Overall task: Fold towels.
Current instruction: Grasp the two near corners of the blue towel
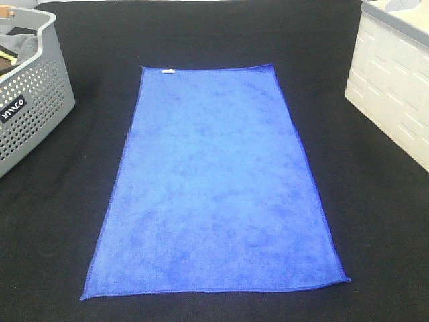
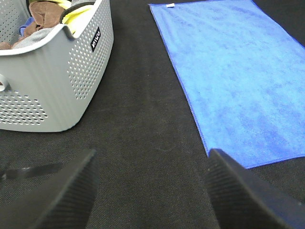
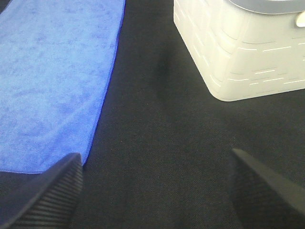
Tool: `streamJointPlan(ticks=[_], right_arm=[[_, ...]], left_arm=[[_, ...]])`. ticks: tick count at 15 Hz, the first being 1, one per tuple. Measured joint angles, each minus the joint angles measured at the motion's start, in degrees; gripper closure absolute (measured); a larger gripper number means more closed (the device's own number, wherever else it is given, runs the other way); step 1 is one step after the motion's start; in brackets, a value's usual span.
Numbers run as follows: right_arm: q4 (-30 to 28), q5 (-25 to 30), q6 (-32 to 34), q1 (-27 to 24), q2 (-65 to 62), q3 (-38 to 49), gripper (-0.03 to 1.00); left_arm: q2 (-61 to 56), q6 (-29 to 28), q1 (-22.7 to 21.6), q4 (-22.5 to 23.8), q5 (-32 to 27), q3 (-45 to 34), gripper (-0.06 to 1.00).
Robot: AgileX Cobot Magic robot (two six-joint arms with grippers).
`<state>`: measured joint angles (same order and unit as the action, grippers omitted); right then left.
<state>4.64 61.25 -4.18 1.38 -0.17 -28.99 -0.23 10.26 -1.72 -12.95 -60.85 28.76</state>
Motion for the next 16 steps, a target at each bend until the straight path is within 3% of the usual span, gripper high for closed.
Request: streamJointPlan(ticks=[16], right_arm=[[0.0,0.0,0.0,0.0,0.0,0.0,0.19]], left_arm=[[0.0,0.0,0.0,0.0,0.0,0.0,0.31]])
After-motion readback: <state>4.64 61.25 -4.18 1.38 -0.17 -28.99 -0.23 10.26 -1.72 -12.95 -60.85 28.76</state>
